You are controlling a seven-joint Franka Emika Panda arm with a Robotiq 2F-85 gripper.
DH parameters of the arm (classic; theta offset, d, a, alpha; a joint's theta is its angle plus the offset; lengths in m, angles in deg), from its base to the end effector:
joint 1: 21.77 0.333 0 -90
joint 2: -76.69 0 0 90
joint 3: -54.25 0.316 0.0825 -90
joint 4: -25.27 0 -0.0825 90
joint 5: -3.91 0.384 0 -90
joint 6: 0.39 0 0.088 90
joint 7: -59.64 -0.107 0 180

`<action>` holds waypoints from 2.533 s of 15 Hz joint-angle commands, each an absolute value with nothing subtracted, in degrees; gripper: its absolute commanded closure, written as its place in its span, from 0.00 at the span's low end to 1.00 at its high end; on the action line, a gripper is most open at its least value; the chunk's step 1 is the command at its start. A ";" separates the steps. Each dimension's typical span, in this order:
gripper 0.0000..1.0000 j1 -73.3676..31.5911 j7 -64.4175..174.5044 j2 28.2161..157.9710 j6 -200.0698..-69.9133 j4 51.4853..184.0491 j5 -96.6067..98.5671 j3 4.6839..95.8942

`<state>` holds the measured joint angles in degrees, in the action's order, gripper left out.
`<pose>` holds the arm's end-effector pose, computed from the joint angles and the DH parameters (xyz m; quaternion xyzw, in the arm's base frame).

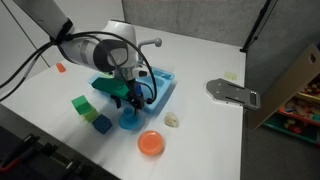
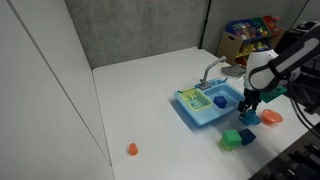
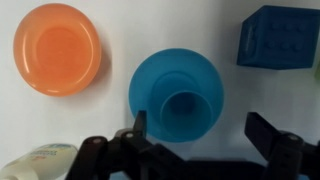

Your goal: Pick up the small blue cup and put it on the light blue surface in front of the dish rack

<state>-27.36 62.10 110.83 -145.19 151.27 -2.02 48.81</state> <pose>0.5007 -0.1012 0.0900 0.9895 -0.0236 -0.1381 0.0354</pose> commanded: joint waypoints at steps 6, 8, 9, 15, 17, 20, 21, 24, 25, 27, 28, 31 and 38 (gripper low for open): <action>0.60 -30.03 64.72 111.16 -144.40 151.07 0.00 49.97; 0.75 -30.35 64.90 110.27 -144.64 151.97 0.39 50.01; 0.83 -30.38 64.85 109.54 -144.71 152.64 0.48 49.94; 0.83 -29.68 64.46 104.50 -143.60 155.12 0.29 49.93; 0.83 -29.65 64.81 102.45 -142.28 155.58 0.41 50.24; 0.83 -29.76 65.99 99.30 -139.38 155.69 0.78 50.92; 0.83 -29.74 66.39 98.21 -138.29 155.59 1.05 51.15; 0.83 -29.48 67.30 95.30 -135.16 155.19 2.06 51.60; 0.83 -29.36 67.43 94.47 -134.37 155.07 2.30 51.67; 0.83 -29.11 67.41 93.71 -134.94 155.35 2.64 51.59; 0.83 -28.59 65.96 95.72 -135.20 154.05 1.68 51.03; 0.58 -28.47 65.95 95.71 -135.21 154.06 1.69 51.04; 0.83 -27.53 63.78 94.59 -134.13 153.83 0.39 50.42</action>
<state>-28.69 65.51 96.00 -135.36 154.10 1.42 51.24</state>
